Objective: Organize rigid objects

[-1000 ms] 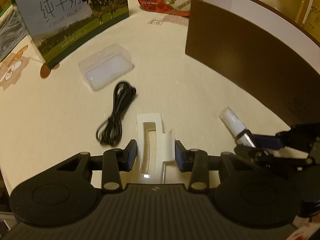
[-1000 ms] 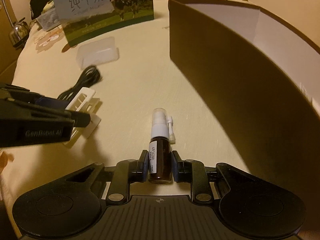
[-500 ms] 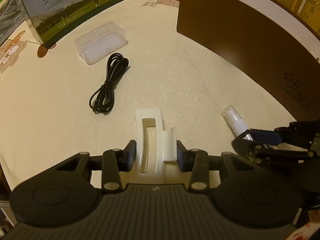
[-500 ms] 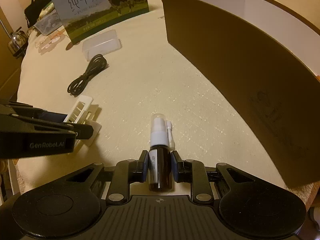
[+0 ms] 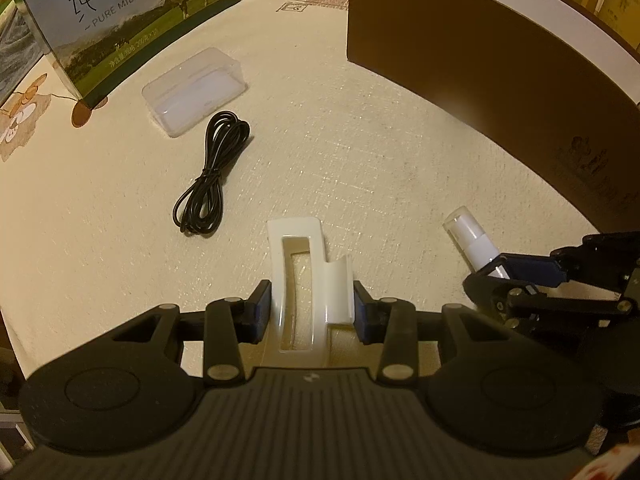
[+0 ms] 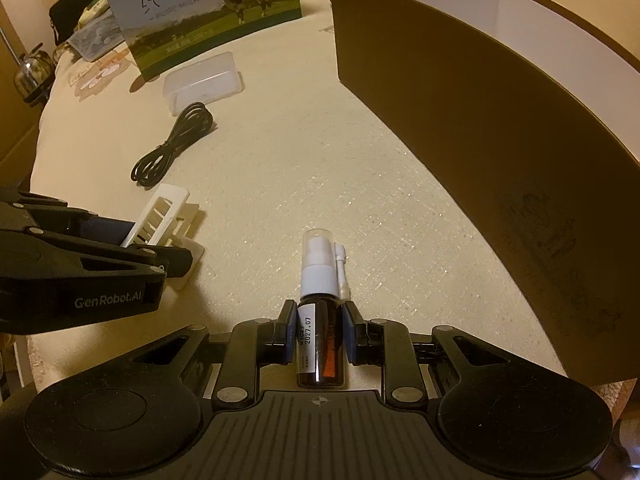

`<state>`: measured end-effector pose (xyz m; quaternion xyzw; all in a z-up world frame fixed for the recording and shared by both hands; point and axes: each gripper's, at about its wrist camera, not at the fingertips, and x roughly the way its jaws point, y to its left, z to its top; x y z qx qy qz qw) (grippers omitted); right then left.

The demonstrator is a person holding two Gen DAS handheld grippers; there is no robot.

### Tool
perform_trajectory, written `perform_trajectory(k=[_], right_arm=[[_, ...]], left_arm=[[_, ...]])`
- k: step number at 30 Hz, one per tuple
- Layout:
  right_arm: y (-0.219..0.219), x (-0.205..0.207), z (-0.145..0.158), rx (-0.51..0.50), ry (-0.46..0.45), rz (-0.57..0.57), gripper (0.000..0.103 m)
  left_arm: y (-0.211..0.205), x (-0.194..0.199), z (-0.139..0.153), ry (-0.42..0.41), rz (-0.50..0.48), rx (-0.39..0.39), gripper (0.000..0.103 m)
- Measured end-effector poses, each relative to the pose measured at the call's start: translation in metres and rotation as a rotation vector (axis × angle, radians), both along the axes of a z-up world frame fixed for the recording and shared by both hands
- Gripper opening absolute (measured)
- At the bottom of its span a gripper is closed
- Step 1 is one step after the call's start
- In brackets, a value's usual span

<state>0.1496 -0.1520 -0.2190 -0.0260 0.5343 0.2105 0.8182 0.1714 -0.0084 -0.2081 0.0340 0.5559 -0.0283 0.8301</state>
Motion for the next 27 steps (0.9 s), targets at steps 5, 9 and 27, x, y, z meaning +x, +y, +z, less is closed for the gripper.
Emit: perform_trajectory(k=[5, 9, 27], right_arm=[[-0.007, 0.004, 0.006, 0.011, 0.013, -0.027, 0.02], [-0.014, 0.006, 0.019, 0.032, 0.009, -0.062, 0.02], [-0.057, 0.056, 0.114, 0.111, -0.149, -0.285, 0.02]], left_arm=[[-0.002, 0.0, 0.004, -0.01, -0.017, -0.002, 0.036], [-0.006, 0.002, 0.016, -0.041, -0.043, -0.001, 0.036], [-0.043, 0.07, 0.108, -0.247, -0.251, -0.074, 0.036]])
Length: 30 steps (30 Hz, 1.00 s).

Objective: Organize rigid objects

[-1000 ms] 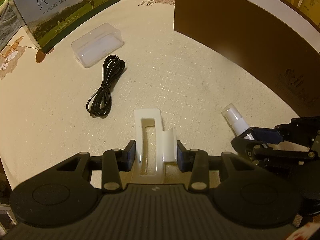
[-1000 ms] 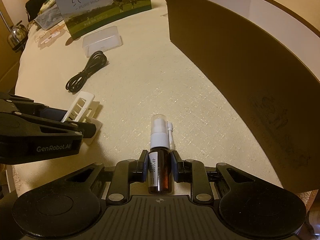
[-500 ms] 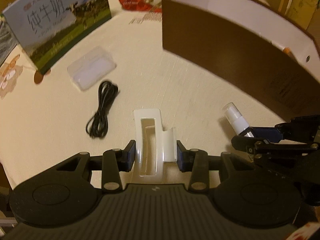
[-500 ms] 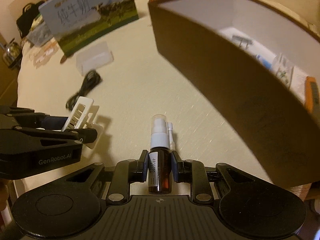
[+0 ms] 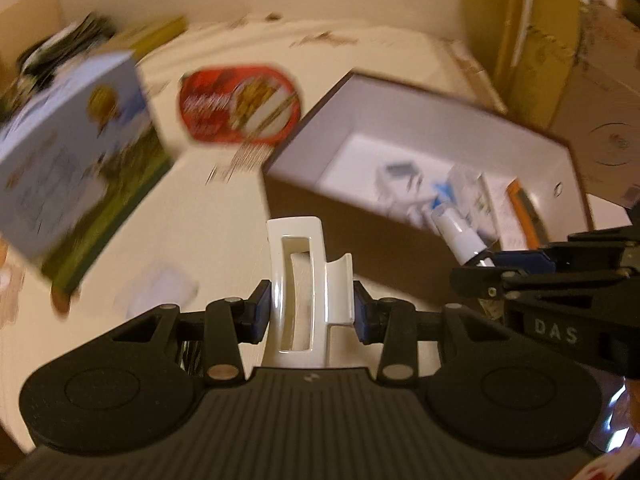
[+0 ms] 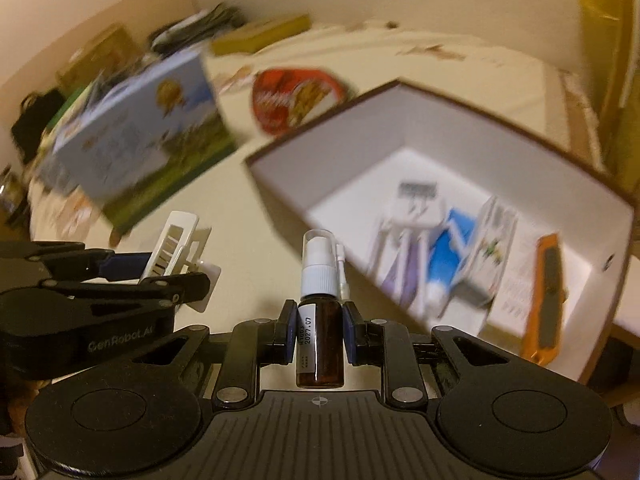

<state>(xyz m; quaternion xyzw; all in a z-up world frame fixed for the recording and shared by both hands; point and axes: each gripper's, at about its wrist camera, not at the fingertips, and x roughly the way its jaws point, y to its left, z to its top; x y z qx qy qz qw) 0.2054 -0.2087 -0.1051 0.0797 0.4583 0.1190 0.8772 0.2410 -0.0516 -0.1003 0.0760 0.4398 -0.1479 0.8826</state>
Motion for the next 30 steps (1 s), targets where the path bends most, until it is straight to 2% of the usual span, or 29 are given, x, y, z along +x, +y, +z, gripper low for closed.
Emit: perform_trajectory(k=[8, 15, 21, 25, 30], right_arm=[[-0.017, 0.046, 0.012, 0.03, -0.026, -0.146, 0.02], [-0.033, 0.076, 0.006, 0.039, -0.02, -0.25, 0.02], [-0.039, 0.086, -0.012, 0.029, 0.016, -0.289, 0.02], [-0.037, 0.09, -0.026, 0.022, 0.048, -0.298, 0.02], [-0.034, 0.092, -0.035, 0.014, 0.077, -0.305, 0.02]], left_arm=[[-0.033, 0.061, 0.014, -0.056, -0.149, 0.005, 0.036], [-0.048, 0.107, 0.009, -0.056, -0.195, -0.017, 0.036], [-0.057, 0.126, -0.01, -0.027, -0.222, 0.012, 0.036], [-0.064, 0.129, -0.026, -0.002, -0.255, 0.065, 0.036], [-0.063, 0.131, -0.036, 0.021, -0.258, 0.081, 0.036]])
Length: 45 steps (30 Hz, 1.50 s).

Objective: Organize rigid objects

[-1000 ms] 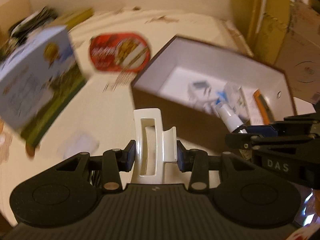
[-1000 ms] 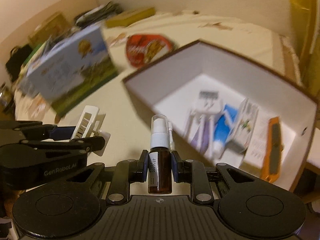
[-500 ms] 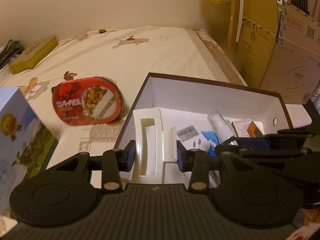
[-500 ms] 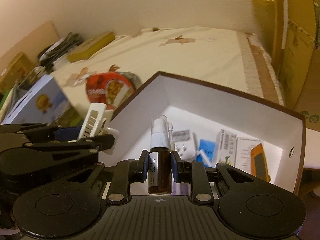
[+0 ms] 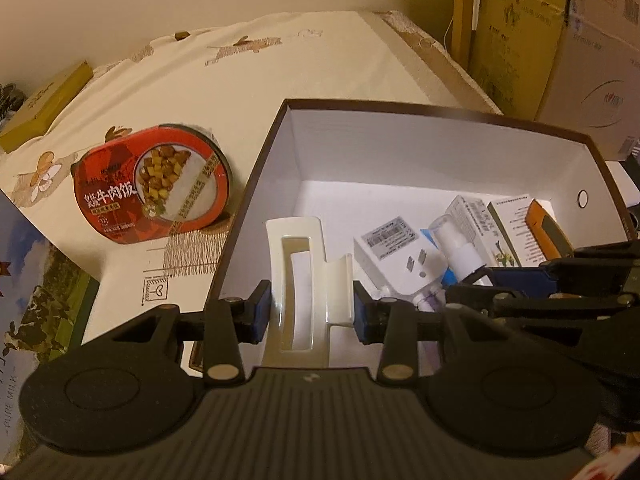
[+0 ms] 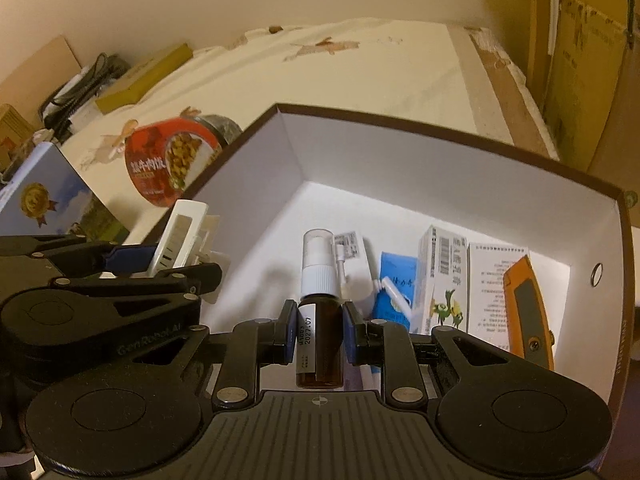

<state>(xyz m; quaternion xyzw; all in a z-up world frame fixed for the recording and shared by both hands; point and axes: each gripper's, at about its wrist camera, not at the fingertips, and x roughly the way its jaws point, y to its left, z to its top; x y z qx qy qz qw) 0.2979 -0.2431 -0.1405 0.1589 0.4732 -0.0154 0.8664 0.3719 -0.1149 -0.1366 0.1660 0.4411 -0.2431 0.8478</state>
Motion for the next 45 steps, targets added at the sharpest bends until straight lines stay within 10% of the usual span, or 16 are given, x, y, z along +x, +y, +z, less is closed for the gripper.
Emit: perform_trajectory(k=[31, 45], right_arm=[[0.005, 0.008, -0.008, 0.029, 0.04, -0.044, 0.021], [0.003, -0.002, -0.009, 0.007, 0.041, -0.06, 0.047]], left_arm=[[0.01, 0.005, -0.009, 0.023, 0.009, 0.07, 0.042], [0.017, 0.0, -0.008, 0.023, 0.021, 0.068, 0.042]])
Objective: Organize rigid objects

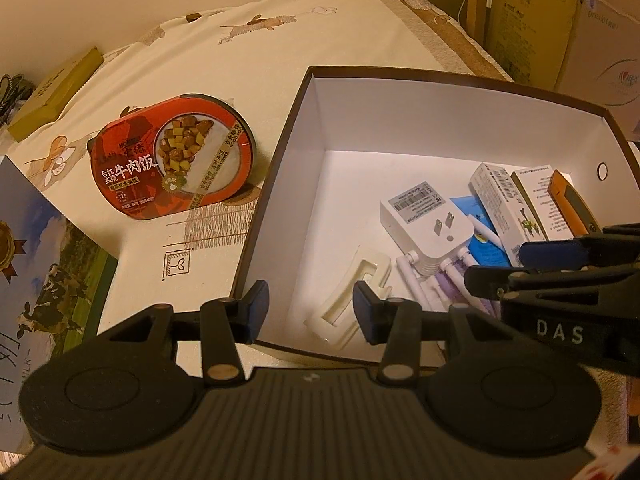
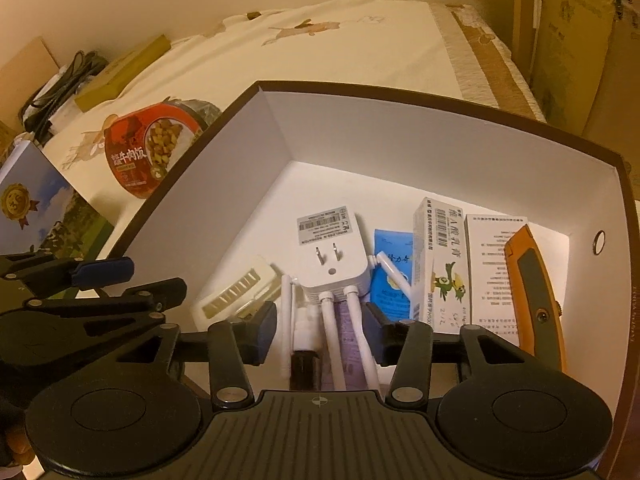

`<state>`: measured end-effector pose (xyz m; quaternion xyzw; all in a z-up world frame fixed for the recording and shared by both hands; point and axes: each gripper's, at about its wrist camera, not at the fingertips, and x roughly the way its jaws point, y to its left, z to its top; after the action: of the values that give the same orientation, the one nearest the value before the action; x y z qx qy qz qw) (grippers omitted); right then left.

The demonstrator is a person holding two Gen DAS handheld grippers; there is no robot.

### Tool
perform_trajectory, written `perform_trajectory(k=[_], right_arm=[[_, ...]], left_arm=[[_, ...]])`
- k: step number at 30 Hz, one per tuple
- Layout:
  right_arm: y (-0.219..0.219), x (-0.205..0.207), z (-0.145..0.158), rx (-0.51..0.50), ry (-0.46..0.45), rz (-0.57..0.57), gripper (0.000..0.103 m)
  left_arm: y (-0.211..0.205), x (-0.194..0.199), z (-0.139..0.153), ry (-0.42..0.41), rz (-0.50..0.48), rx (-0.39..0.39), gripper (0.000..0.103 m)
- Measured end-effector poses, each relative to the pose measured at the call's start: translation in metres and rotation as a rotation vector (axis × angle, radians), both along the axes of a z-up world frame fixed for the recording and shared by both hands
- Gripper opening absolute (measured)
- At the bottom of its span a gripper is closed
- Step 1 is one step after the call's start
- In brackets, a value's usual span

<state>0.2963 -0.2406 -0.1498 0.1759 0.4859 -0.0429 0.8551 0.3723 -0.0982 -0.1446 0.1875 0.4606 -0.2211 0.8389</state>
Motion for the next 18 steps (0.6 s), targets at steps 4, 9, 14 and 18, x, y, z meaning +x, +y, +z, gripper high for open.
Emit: perform_trajectory(k=[4, 9, 14, 18], right_arm=[[-0.002, -0.003, 0.003, -0.007, -0.007, -0.003, 0.05], [-0.005, -0.006, 0.009, -0.008, -0.021, -0.004, 0.051], [-0.005, -0.013, 0.021, -0.011, -0.051, 0.005, 0.053], [-0.003, -0.019, 0.03, -0.008, -0.069, 0.021, 0.054]], left_arm=[[0.001, -0.003, 0.003, -0.007, 0.0, -0.007, 0.042], [0.005, -0.01, 0.014, -0.019, 0.012, -0.04, 0.042], [0.016, -0.02, 0.027, -0.037, 0.052, -0.088, 0.042], [0.029, -0.031, 0.039, -0.048, 0.099, -0.126, 0.042]])
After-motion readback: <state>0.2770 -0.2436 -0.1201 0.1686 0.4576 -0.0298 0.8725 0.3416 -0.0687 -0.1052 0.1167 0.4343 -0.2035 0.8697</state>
